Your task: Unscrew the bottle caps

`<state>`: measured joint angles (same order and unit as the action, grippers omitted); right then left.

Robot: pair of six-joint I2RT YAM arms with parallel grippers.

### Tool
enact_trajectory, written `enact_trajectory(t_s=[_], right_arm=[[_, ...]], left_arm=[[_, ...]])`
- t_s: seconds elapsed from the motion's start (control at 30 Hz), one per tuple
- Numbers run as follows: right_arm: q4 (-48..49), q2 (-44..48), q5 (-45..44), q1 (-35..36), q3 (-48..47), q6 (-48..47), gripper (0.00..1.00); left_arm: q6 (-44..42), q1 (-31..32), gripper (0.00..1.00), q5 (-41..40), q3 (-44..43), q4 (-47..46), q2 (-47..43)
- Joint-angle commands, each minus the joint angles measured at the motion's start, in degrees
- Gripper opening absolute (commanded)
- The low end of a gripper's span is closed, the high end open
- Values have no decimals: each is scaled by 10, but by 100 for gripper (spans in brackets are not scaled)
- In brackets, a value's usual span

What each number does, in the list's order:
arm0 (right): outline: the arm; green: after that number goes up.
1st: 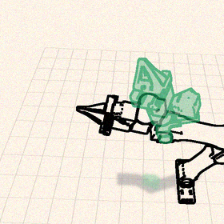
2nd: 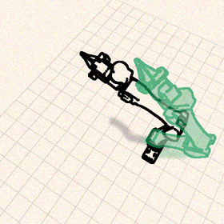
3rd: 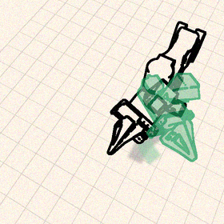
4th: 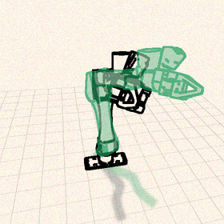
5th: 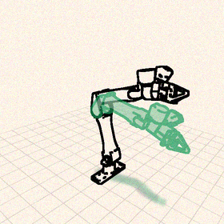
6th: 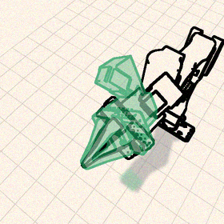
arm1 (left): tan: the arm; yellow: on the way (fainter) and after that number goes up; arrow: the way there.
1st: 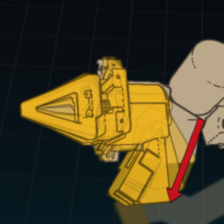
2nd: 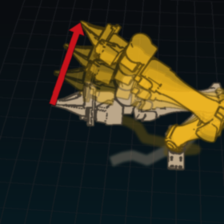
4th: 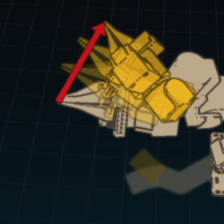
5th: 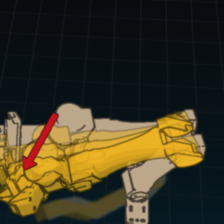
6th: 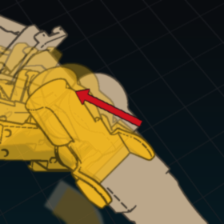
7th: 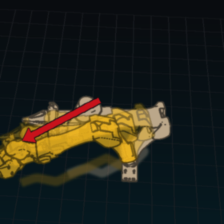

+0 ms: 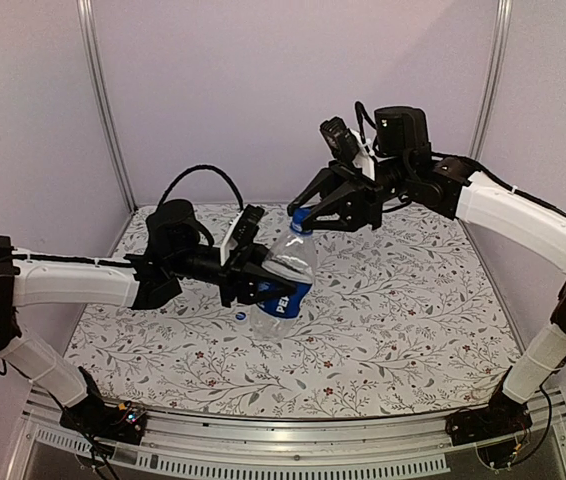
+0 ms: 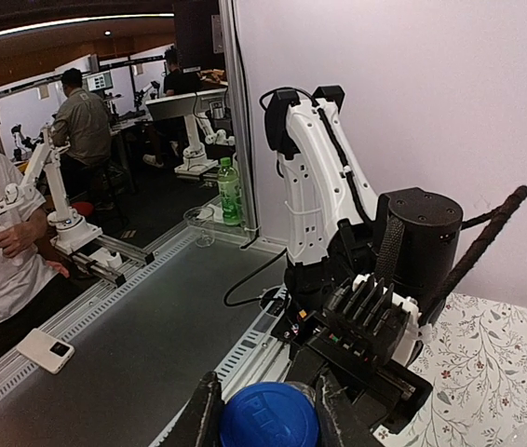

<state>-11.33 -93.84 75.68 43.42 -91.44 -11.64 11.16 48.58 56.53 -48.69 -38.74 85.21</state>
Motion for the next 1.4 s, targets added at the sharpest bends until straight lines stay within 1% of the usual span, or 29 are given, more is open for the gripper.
enact_trajectory(t_s=[0.0, 0.07, 0.17, 0.27, 0.43, 0.8, 0.93, 1.03, 1.1, 1.2, 1.37], right_arm=[[4, -1, 29, -11, -24, 4, 0], [4, -1, 18, -12, -20, 7, 0], [4, 4, -17, -11, -16, 12, 4], [3, 8, -36, -11, -7, 14, 5], [3, 15, -27, -11, -4, 8, 4], [10, 16, 14, -11, -16, 4, 3], [9, 13, 6, -11, -16, 6, 3], [5, 14, -23, -11, -12, 7, 4], [-3, 15, -57, -12, -13, 9, 7], [-18, 16, -111, -11, -13, 8, 15], [-35, 18, -136, -11, -14, 2, 30]], left_arm=[[-1, 0, 24, 56, -6, -30, 9], [4, -2, 24, 48, -5, -36, 8], [8, -6, 24, 30, -3, -40, 5], [11, -10, 24, 18, -1, -44, 3], [29, -13, 24, 32, 2, -64, 9], [36, -14, 24, 65, -9, -54, 34], [35, -14, 23, 57, -9, -53, 30], [32, -16, 22, 43, -8, -52, 24], [32, -19, 22, 31, -7, -51, 21], [32, -24, 22, 12, -4, -51, 16], [31, -28, 22, -10, 0, -51, 11]])
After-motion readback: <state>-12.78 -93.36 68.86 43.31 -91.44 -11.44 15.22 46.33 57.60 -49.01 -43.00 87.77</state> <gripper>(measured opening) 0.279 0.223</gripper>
